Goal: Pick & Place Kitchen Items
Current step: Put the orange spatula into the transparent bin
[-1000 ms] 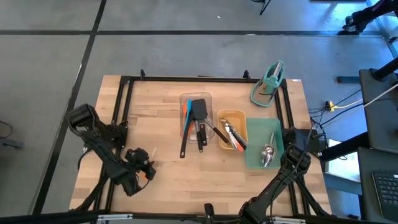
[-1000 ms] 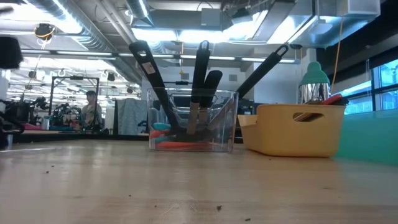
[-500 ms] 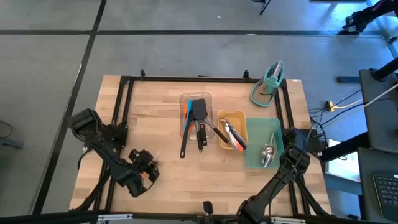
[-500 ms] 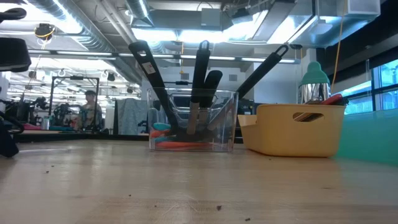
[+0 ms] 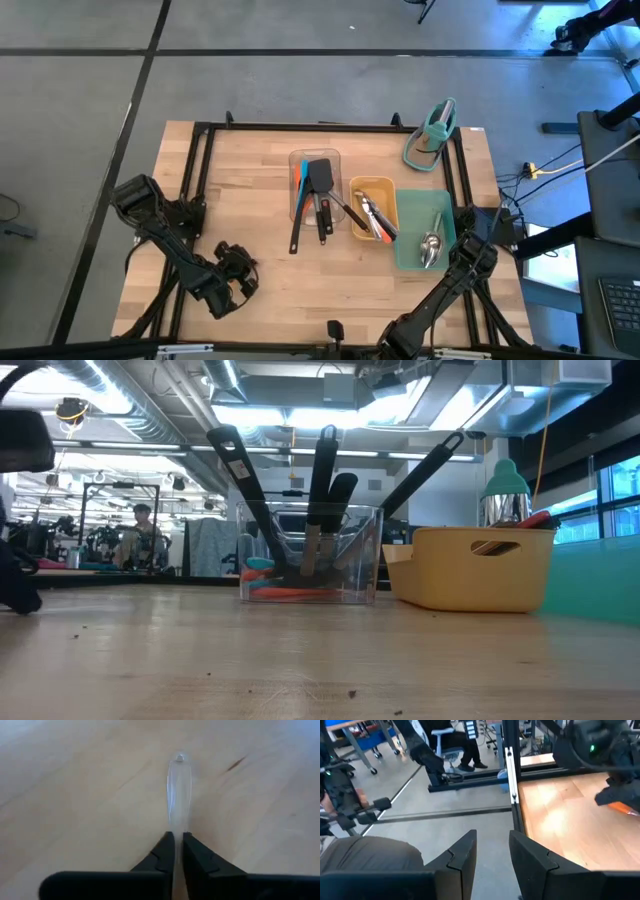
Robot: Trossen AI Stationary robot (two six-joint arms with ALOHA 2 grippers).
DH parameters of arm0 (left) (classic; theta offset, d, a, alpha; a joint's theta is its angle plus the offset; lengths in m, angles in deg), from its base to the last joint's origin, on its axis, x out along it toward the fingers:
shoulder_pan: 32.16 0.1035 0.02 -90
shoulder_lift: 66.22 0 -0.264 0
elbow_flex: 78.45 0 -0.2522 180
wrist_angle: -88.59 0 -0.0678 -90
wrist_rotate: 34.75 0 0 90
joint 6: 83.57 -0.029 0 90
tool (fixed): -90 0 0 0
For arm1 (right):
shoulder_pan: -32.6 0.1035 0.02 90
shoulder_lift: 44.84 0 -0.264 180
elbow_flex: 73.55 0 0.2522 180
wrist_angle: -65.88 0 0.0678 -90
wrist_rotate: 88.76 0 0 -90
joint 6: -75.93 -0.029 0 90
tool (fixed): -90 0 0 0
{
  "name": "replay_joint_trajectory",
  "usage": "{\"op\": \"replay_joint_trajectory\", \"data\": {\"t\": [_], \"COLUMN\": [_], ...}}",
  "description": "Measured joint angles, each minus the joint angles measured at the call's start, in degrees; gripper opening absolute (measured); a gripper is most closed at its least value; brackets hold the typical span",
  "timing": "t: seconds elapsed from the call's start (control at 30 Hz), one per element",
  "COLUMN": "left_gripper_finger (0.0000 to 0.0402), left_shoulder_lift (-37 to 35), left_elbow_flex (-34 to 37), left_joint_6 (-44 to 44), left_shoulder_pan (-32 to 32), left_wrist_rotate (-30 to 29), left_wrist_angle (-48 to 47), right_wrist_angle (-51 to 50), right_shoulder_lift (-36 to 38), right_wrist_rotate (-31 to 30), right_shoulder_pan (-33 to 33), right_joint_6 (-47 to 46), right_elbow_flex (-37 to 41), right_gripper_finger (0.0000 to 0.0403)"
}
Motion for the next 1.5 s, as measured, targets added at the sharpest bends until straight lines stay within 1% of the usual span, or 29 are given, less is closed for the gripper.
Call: {"op": "replay_joint_trajectory", "data": {"t": [0.03, 0.1, 0.2, 0.27, 0.33, 0.4, 0.5, 0.6, 0.7, 0.9, 1.03, 1.17, 1.27, 1.33, 1.43, 1.5], "left_gripper_finger": [0.0011, 0.0008, 0.0004, 0.0, 0.0001, 0.0001, 0.0001, 0.0002, 0.0001, 0.0002, 0.0002, 0.0006, 0.0021, 0.0041, 0.0085, 0.0121], "left_shoulder_lift": [0.0, 0.15, 0.17, 0.69, 1.33, 2.22, 3.55, 4.28, 5.2, 6.07, 6.02, 5.32, 4.46, 4.39, 4.31, 4.31], "left_elbow_flex": [0.01, -0.39, -0.04, -0.15, -0.13, -0.17, -0.28, -0.28, -0.14, 0.13, 0.09, 0.09, 0.02, 0.02, 0.0, 0.0], "left_joint_6": [-0.28, -2.33, -7.97, -11.72, -14.21, -15.99, -16.29, -16.39, -18.88, -28.28, -37.76, -47.34, -54.02, -57.64, -61.49, -65.23], "left_shoulder_pan": [0.04, 0.06, 0.37, 0.91, 1.51, 2.03, 2.82, 3.98, 5.4, 7.85, 8.45, 8.28, 7.34, 6.42, 5.06, 3.76], "left_wrist_rotate": [-0.47, 1.49, 1.27, 2.31, 2.63, 2.54, 2.14, 2.0, 1.77, 1.87, 0.72, -0.29, 0.3, 0.66, 0.7, -1.29], "left_wrist_angle": [1.27, 6.81, 12.1, 17.42, 20.63, 23.05, 24.7, 26.36, 31.22, 44.09, 53.18, 59.19, 60.42, 59.72, 56.49, 54.03], "right_wrist_angle": [-0.49, -1.58, -2.86, -2.92, -3.62, -5.47, -10.03, -15.04, -18.51, -21.34, -21.84, -22.25, -23.61, -24.53, -25.6, -25.89], "right_shoulder_lift": [0.0, 0.0, 0.0, 0.0, 0.0, 0.0, 0.02, 0.02, 0.02, 0.02, 0.02, 0.02, 0.02, 0.02, 0.02, 0.01], "right_wrist_rotate": [0.43, 1.44, 2.56, 2.83, 3.49, 2.47, -0.03, -0.21, -0.19, 0.27, 0.27, 0.3, 0.34, 0.58, 1.65, 1.52], "right_shoulder_pan": [-0.17, -0.58, -1.06, -1.31, -1.43, -1.53, -1.99, -2.73, -3.33, -3.63, -3.61, -3.61, -3.61, -3.61, -3.61, -3.78], "right_joint_6": [-0.21, -0.3, -1.81, -2.52, -2.39, -3.14, -9.29, -14.11, -17.46, -20.91, -21.33, -21.47, -22.88, -23.76, -24.55, -24.1], "right_elbow_flex": [0.0, 0.0, 0.0, 0.0, -0.02, -0.02, -0.02, -0.02, -0.02, -0.02, -0.02, -0.02, -0.02, -0.02, -0.02, -0.02], "right_gripper_finger": [0.0119, 0.0119, 0.0119, 0.0119, 0.0119, 0.0119, 0.0119, 0.0119, 0.0119, 0.0119, 0.0119, 0.0119, 0.0119, 0.0119, 0.0119, 0.0119]}}
